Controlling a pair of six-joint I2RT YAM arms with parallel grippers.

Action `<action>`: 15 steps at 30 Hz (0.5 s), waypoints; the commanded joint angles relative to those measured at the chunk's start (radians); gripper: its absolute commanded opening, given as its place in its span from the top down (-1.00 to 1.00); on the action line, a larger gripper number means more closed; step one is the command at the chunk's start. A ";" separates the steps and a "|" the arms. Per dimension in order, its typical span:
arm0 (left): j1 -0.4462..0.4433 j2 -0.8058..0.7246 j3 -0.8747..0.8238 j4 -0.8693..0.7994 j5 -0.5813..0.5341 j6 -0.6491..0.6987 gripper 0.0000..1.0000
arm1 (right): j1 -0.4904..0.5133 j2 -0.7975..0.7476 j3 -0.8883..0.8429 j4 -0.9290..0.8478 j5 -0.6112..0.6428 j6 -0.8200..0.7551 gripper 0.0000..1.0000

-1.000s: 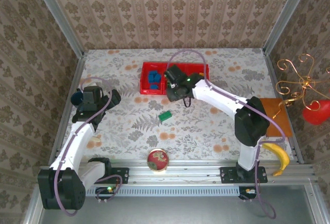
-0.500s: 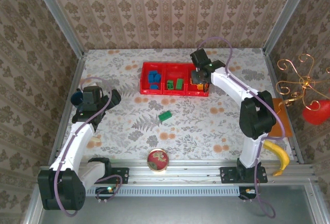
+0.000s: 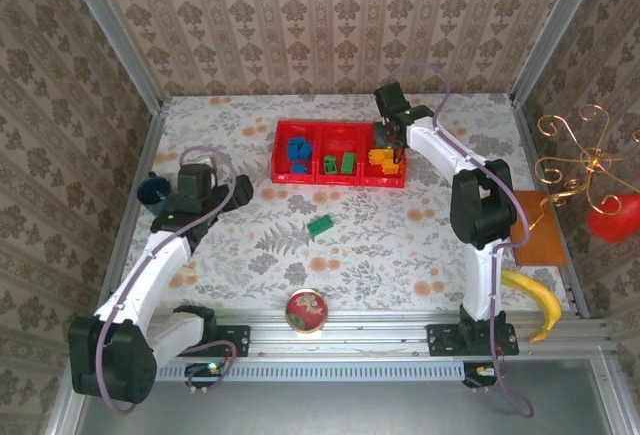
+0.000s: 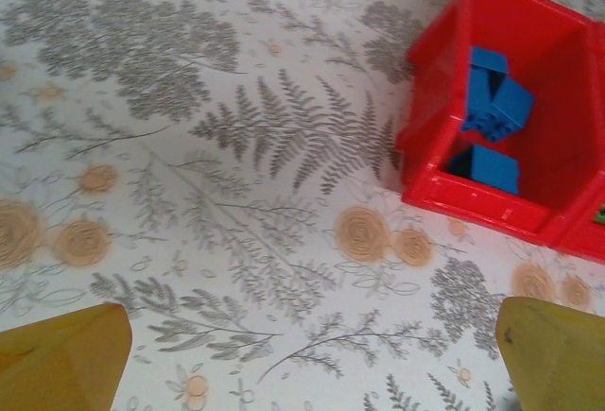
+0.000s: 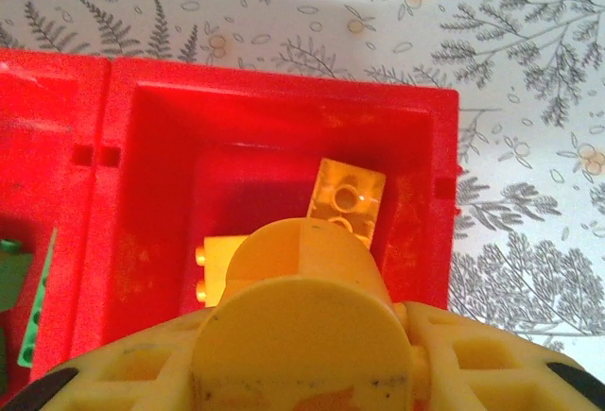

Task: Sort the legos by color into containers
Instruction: Place the lego in the container.

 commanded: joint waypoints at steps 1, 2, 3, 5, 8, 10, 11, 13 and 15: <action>-0.049 0.017 0.042 0.037 -0.008 0.068 -1.00 | -0.003 0.039 0.047 -0.003 -0.016 -0.013 0.51; -0.063 0.024 0.046 0.039 -0.006 0.078 -1.00 | -0.005 0.044 0.053 -0.005 -0.017 -0.014 0.49; -0.078 0.031 0.051 0.042 -0.002 0.091 -1.00 | -0.004 0.049 0.058 -0.004 -0.018 -0.015 0.48; -0.107 0.047 0.061 0.046 0.011 0.116 -1.00 | -0.005 0.059 0.064 -0.006 -0.020 -0.015 0.45; -0.147 0.065 0.068 0.053 0.033 0.152 -1.00 | -0.004 0.072 0.072 -0.006 -0.022 -0.016 0.38; -0.176 0.080 0.072 0.058 0.052 0.178 -1.00 | -0.006 0.080 0.077 -0.007 -0.022 -0.017 0.33; -0.186 0.088 0.074 0.060 0.062 0.189 -1.00 | -0.006 0.082 0.080 -0.010 -0.020 -0.016 0.29; -0.210 0.106 0.078 0.065 0.083 0.215 -1.00 | -0.007 0.085 0.086 -0.018 -0.016 -0.015 0.15; -0.243 0.124 0.085 0.064 0.099 0.242 -1.00 | -0.006 0.083 0.085 -0.022 -0.014 -0.015 0.03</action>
